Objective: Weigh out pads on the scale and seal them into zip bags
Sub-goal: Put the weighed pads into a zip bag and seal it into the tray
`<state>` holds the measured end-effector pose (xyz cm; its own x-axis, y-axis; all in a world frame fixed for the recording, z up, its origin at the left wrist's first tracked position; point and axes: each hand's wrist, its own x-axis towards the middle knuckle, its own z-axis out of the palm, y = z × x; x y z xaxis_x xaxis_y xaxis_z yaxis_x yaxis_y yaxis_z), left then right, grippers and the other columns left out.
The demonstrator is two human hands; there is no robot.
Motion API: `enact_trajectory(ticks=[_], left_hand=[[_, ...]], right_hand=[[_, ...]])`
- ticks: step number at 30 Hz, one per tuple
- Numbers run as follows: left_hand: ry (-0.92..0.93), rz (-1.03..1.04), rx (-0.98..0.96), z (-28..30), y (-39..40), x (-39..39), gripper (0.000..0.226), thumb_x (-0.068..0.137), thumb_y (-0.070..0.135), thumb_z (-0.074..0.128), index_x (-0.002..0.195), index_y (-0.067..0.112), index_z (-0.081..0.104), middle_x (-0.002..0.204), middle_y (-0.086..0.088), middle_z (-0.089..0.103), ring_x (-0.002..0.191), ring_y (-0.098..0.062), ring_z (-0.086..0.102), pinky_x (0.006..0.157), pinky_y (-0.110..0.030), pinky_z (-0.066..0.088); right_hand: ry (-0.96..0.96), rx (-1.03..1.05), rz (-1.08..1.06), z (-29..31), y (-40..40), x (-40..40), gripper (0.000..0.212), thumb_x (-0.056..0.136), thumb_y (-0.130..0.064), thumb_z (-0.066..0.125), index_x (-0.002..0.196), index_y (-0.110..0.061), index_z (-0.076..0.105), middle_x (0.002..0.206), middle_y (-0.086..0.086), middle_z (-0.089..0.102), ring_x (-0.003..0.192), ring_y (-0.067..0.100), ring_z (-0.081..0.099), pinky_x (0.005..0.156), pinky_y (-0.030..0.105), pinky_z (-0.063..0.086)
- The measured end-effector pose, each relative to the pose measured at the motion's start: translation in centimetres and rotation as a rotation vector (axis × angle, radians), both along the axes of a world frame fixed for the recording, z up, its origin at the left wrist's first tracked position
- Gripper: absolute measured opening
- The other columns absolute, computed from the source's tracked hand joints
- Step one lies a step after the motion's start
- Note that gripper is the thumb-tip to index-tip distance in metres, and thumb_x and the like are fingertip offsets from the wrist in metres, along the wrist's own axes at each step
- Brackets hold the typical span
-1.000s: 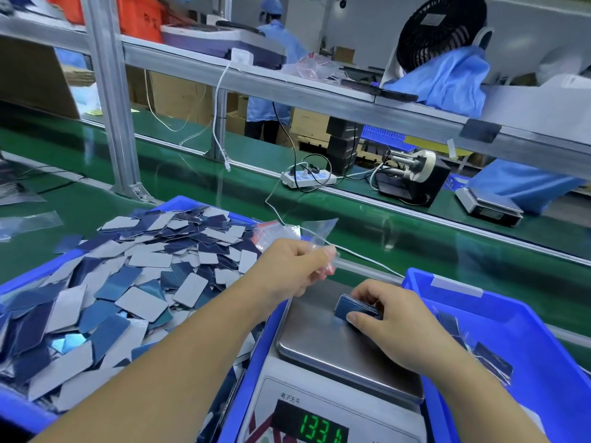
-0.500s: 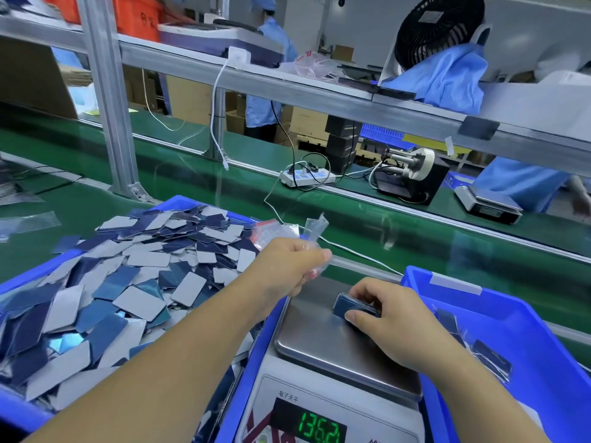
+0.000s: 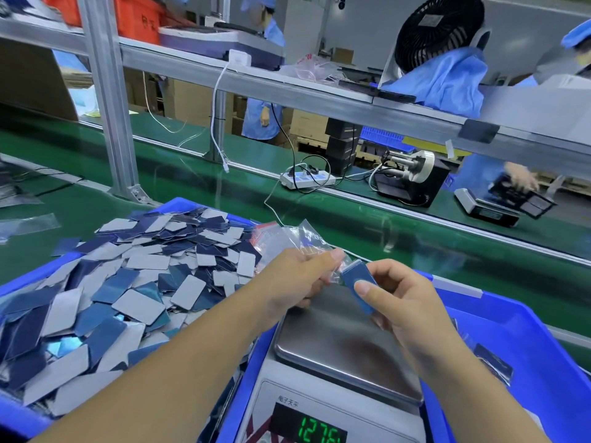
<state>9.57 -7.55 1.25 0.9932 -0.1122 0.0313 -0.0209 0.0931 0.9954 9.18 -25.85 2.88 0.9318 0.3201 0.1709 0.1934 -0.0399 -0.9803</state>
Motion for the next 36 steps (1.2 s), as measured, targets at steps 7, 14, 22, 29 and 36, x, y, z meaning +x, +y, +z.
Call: enact_trajectory(ticks=[7,14,22,29,36], left_hand=[[-0.055,-0.093,-0.021,-0.1,-0.1,-0.3,0.02,0.084,0.041,0.067,0.087,0.024,0.078,0.057,0.013,0.049,0.052,-0.007,0.035,0.046,-0.015,0.028],[-0.109,-0.12,-0.022,-0.1,0.1,-0.4,0.017,0.078,0.025,0.076,0.094,0.019,0.077,0.076,0.003,0.066,0.066,-0.008,0.055,0.057,-0.019,0.041],[0.017,-0.189,-0.06,0.2,0.1,-0.7,0.026,0.083,0.024,0.075,0.103,0.007,0.076,0.083,0.003,0.065,0.071,-0.006,0.058,0.064,-0.019,0.049],[-0.026,-0.11,-0.192,0.4,0.0,-0.7,0.005,0.08,0.014,0.077,0.08,0.019,0.079,0.077,0.001,0.067,0.065,-0.008,0.061,0.062,-0.02,0.053],[0.013,-0.143,-0.159,0.4,-0.5,-1.2,0.009,0.075,0.021,0.079,0.083,0.026,0.08,0.079,0.005,0.07,0.07,-0.009,0.06,0.061,-0.021,0.051]], right_hand=[[0.079,0.064,-0.076,-0.3,0.3,0.2,0.009,0.088,-0.003,0.069,0.086,-0.012,0.07,0.07,0.006,0.06,0.053,0.014,0.039,0.044,0.021,0.032],[0.147,0.043,0.006,-0.1,0.1,0.1,0.018,0.08,-0.002,0.074,0.095,-0.003,0.064,0.073,0.015,0.059,0.047,0.013,0.039,0.045,0.023,0.03],[0.131,0.069,-0.043,0.4,0.1,0.1,0.028,0.073,0.003,0.077,0.091,-0.009,0.06,0.076,0.013,0.064,0.059,0.022,0.044,0.049,0.028,0.034],[0.138,0.159,-0.047,0.6,0.0,-0.2,0.02,0.068,-0.004,0.074,0.086,-0.003,0.064,0.068,0.009,0.063,0.053,0.019,0.058,0.049,0.025,0.05],[0.143,0.166,-0.034,0.8,0.1,-0.4,0.017,0.066,-0.004,0.077,0.08,-0.006,0.068,0.067,0.011,0.064,0.053,0.021,0.059,0.05,0.025,0.051]])
